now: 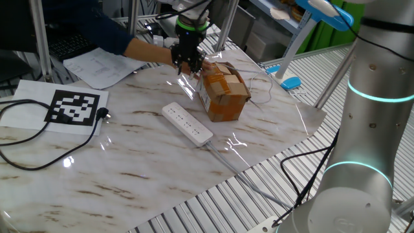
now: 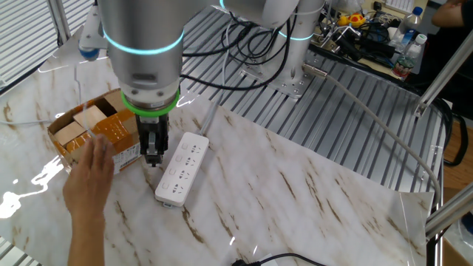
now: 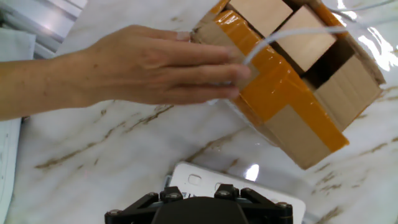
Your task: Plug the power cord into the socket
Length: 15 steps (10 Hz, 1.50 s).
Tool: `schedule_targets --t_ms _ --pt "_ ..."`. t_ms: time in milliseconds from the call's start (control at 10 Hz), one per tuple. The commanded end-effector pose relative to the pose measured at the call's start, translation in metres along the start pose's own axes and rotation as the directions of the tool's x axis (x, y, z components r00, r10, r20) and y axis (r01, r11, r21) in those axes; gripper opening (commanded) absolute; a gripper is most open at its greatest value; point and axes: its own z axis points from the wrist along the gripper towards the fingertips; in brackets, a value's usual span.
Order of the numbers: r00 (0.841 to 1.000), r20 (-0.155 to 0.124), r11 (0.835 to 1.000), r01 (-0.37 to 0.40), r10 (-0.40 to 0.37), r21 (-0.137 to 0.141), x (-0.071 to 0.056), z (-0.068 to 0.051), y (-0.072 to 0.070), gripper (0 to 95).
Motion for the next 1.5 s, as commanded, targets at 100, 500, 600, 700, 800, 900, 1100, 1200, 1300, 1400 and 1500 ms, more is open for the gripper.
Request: schedule_targets --t_ms 100,500,600,700,800,900,1100,1200,1300,1400,1500 --pt "1.000 -0.006 1.000 0.010 -0.010 0.007 -0.0023 0.0015 0.0037 38.0" --pt "1.000 -0.002 1.000 0.015 -0.015 0.006 -0.0018 0.0023 0.0029 38.0" --pt "1.000 0.000 1.000 0.019 -0.019 0.004 -0.0019 0.0024 0.0029 38.0" --pt "1.000 0.000 1.000 0.016 -0.016 0.004 -0.0021 0.0025 0.0027 38.0" --pt "1.000 -0.003 1.000 0.029 -0.029 0.003 -0.0042 0.0037 0.0014 38.0" --pt "0.999 -0.004 0.999 0.032 -0.032 0.001 -0.0058 0.0047 0.0003 38.0" --pt "0.999 -0.006 0.999 0.044 -0.044 -0.006 -0.0097 0.0067 -0.0025 38.0" --pt "0.998 -0.002 0.998 0.060 -0.060 -0.012 -0.0105 0.0062 -0.0038 38.0" --pt "0.998 -0.001 0.998 0.065 -0.065 -0.016 -0.0106 0.0061 -0.0039 38.0" --pt "0.997 -0.002 0.997 0.076 -0.076 -0.021 -0.0101 0.0061 -0.0046 38.0" --pt "0.996 -0.006 0.996 0.085 -0.085 -0.024 -0.0093 0.0064 -0.0050 38.0"
